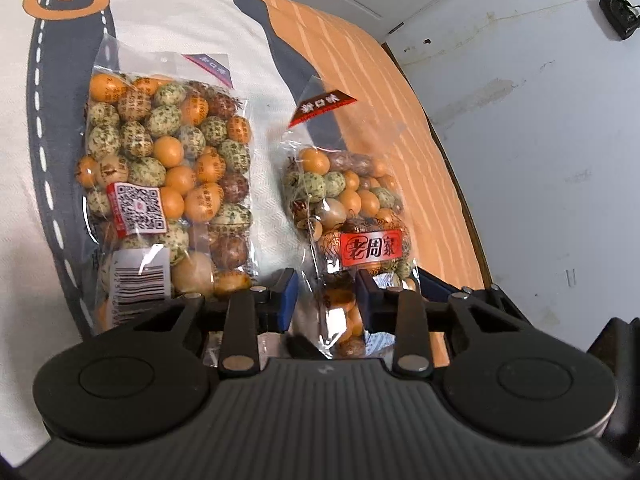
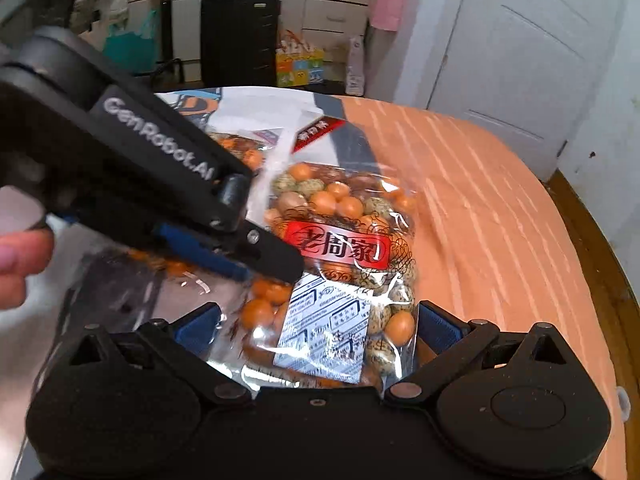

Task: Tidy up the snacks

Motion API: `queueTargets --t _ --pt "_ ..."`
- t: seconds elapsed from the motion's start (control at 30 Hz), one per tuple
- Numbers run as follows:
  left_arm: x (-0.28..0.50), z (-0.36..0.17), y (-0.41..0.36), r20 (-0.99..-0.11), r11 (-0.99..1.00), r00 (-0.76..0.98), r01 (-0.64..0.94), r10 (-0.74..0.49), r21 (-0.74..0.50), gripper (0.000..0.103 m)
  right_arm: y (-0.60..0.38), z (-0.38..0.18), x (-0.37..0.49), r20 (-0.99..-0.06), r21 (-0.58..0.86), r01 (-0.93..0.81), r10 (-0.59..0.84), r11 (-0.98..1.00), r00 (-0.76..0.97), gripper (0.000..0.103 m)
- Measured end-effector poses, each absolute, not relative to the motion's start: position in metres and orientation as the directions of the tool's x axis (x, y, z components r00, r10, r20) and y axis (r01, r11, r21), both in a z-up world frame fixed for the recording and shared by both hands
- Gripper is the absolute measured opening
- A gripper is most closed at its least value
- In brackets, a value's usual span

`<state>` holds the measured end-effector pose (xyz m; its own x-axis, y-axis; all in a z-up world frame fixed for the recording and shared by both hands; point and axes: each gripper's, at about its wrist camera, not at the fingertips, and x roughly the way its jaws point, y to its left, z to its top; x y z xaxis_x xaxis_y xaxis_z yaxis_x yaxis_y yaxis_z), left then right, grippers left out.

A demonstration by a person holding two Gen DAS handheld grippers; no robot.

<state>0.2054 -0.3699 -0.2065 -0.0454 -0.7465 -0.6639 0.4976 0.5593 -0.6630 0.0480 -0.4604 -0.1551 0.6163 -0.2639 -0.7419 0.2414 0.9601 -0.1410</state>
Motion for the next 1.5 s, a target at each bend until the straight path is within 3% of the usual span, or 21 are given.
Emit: queueTargets --t 0.23,0.4,0.5,0.63,0.9,1.1,1.5 --pt "0.201 -0.208 -0.373 -0.662 0.555 -0.032 0.514 -0.749 -0.654 0.031 -0.464 -0.15 0.039 -0.759 -0.101 0.314 -0.277 0.944 0.589 0.103" --pt "0.195 -0.204 -0.37 -0.672 0.56 -0.024 0.532 -0.74 -0.635 0.031 -0.469 -0.16 0.033 -0.753 -0.114 0.205 -0.219 0.972 0.62 0.103" --pt "0.193 -0.205 -0.37 -0.669 0.558 -0.021 0.532 -0.743 -0.637 0.031 -0.487 -0.166 0.032 -0.74 -0.007 0.207 -0.144 0.978 0.657 0.103" --pt "0.189 -0.204 -0.369 -0.659 0.552 -0.004 0.543 -0.752 -0.633 0.031 -0.486 -0.17 0.034 -0.721 -0.017 0.211 -0.158 0.977 0.675 0.103" --pt "0.183 -0.2 -0.355 -0.625 0.516 -0.048 0.515 -0.779 -0.684 0.034 -0.461 -0.151 0.04 -0.758 -0.061 0.27 -0.221 0.961 0.613 0.088" --pt "0.169 -0.177 -0.329 -0.633 0.511 -0.06 0.535 -0.772 -0.673 0.035 -0.445 -0.13 0.027 -0.752 0.017 0.286 -0.176 0.958 0.635 0.086" --pt "0.131 -0.11 -0.253 -0.75 0.599 0.003 0.604 -0.661 -0.526 0.035 -0.379 -0.089 0.008 -0.743 0.115 0.16 -0.022 0.981 0.669 0.086"
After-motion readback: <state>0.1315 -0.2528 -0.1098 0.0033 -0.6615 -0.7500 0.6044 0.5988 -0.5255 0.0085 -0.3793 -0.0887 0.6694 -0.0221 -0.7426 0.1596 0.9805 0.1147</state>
